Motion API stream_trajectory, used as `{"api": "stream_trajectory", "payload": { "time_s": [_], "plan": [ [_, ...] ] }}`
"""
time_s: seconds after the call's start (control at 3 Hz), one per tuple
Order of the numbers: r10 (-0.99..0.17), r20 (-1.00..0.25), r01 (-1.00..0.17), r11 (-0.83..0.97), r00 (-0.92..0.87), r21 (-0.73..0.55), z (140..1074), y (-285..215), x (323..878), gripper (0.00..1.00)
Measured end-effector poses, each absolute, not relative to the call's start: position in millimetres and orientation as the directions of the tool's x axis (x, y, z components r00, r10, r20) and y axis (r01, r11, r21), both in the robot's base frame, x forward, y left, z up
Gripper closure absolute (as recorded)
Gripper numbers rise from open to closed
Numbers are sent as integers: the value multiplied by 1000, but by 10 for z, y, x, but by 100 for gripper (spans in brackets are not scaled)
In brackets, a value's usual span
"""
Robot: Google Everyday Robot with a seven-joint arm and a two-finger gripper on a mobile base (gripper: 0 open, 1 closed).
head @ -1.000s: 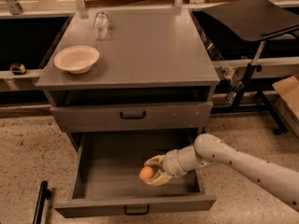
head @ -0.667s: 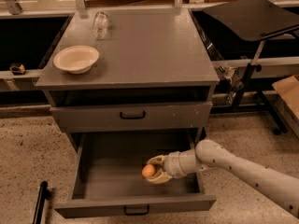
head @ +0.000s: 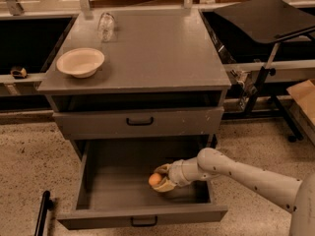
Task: Place orange into middle drawer
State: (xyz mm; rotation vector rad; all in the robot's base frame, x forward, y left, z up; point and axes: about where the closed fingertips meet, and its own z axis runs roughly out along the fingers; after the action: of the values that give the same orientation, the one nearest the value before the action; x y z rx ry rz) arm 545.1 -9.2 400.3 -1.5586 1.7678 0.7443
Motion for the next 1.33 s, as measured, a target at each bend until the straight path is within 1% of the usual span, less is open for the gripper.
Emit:
{"api": "stream_trajectory", "payload": {
  "time_s": [1.0, 1.33],
  "plan": [
    [-621, -780, -992, 127, -74, -7, 3983, -79, 5456, 13],
    [-621, -780, -992, 127, -74, -7, 3983, -78, 5456, 0]
  ]
}}
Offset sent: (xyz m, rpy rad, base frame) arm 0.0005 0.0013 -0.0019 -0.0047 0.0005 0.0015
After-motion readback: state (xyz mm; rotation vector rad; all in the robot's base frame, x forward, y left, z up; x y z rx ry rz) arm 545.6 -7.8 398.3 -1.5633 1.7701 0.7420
